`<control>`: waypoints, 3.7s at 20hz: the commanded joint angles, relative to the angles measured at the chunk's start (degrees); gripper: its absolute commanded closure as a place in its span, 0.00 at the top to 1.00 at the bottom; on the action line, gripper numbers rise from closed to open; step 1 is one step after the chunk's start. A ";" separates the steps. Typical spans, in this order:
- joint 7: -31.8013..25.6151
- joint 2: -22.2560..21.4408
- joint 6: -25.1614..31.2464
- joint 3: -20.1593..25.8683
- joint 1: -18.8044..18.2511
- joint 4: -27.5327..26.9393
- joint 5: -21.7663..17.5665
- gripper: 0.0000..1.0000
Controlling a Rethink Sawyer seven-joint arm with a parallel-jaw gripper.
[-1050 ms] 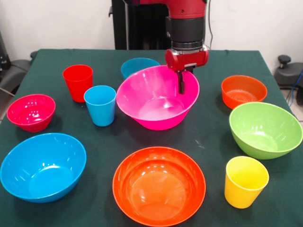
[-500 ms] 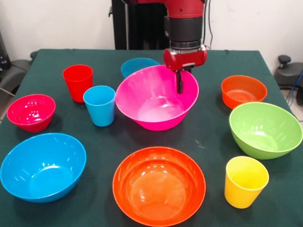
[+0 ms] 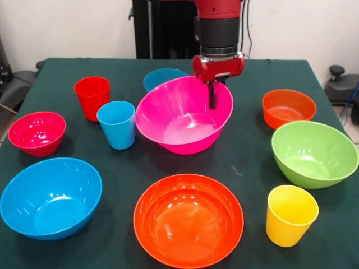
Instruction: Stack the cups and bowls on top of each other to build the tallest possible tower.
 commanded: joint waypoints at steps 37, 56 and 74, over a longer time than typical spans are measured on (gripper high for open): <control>6.82 -6.53 14.84 5.08 -1.16 7.69 8.53 1.00; 2.74 -14.42 19.65 7.49 -5.80 12.28 9.15 1.00; 7.29 -11.60 14.81 5.51 -7.96 13.99 9.60 1.00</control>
